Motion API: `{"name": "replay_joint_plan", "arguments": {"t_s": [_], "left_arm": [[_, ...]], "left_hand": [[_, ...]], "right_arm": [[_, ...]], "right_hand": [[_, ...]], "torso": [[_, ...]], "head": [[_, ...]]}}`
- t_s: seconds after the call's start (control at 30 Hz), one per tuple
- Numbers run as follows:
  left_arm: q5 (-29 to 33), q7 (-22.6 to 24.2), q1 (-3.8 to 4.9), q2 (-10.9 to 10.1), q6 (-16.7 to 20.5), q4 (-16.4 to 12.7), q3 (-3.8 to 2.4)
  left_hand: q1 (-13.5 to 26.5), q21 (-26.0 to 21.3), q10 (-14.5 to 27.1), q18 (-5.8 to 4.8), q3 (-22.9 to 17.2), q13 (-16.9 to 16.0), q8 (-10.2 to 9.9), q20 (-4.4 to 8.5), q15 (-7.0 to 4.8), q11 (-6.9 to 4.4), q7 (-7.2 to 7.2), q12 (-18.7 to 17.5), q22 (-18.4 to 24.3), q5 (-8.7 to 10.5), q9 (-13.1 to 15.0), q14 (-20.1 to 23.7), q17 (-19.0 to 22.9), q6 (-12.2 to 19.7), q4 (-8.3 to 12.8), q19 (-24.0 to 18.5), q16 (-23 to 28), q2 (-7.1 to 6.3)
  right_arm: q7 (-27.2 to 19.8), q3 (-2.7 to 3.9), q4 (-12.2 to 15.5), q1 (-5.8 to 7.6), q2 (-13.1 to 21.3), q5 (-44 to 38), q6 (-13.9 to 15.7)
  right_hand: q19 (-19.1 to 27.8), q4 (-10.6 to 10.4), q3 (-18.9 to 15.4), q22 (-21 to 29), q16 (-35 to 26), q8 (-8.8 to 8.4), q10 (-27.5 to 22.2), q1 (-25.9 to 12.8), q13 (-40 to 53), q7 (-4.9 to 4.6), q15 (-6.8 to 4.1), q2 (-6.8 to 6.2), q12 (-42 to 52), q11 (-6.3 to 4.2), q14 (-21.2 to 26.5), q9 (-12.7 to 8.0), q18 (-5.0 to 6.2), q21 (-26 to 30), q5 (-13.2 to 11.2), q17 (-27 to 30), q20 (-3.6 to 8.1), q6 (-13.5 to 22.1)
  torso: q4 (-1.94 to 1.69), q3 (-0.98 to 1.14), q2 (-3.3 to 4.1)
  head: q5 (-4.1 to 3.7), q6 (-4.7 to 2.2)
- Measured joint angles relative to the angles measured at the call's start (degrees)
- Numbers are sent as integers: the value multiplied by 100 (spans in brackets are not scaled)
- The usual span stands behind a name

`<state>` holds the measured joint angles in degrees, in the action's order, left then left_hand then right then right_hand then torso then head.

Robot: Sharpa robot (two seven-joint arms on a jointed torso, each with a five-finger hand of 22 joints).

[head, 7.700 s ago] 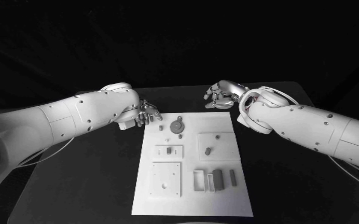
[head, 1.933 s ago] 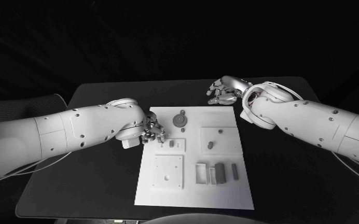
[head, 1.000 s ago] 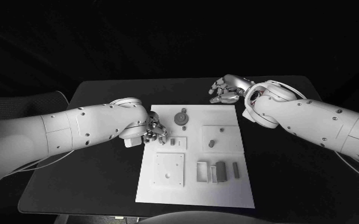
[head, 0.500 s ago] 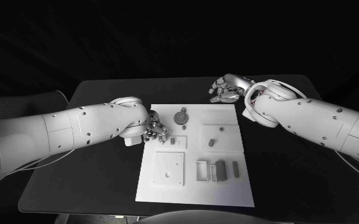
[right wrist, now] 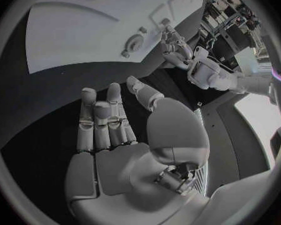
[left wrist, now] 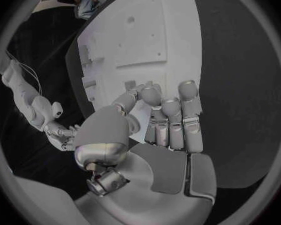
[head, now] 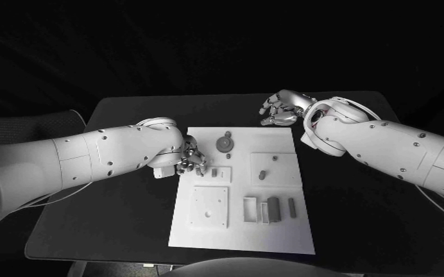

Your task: Assemble the parts on the task board

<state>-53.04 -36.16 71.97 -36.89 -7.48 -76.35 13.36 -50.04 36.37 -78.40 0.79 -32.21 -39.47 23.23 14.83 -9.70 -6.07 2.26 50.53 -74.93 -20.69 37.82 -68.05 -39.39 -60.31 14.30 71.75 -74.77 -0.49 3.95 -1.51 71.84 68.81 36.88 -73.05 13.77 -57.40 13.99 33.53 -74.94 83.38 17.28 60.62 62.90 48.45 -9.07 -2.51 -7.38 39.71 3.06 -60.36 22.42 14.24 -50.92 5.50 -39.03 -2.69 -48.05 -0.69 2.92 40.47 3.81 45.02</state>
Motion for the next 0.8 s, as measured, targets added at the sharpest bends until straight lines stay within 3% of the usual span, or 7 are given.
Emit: {"name": "replay_joint_plan", "arguments": {"t_s": [0.7,0.8], "left_arm": [[6,-3,0,-2,-82,0,1],[-3,-3,0,5,-81,2,2]], "left_hand": [[11,22,-3,0,8,5,-45,-2,10,3,-24,0,1,56,1,-9,5,-83,-7,-1,-22,-11],[11,22,-3,0,21,19,-45,-9,8,4,-26,23,1,217,1,-7,18,-85,-40,-8,-22,-11]], "right_arm": [[0,0,-7,0,-14,0,-5],[0,0,-10,0,-15,0,-7]], "right_hand": [[0,0,0,1,0,0,0,0,1,-27,-4,0,0,0,-24,1,-8,0,0,0,0,1],[0,0,0,1,0,0,0,0,1,-25,-4,0,0,0,-24,1,-10,0,0,0,0,-1]], "torso": [[0,-5,2],[0,-5,2]], "head": [[-16,16],[-18,10]]}}
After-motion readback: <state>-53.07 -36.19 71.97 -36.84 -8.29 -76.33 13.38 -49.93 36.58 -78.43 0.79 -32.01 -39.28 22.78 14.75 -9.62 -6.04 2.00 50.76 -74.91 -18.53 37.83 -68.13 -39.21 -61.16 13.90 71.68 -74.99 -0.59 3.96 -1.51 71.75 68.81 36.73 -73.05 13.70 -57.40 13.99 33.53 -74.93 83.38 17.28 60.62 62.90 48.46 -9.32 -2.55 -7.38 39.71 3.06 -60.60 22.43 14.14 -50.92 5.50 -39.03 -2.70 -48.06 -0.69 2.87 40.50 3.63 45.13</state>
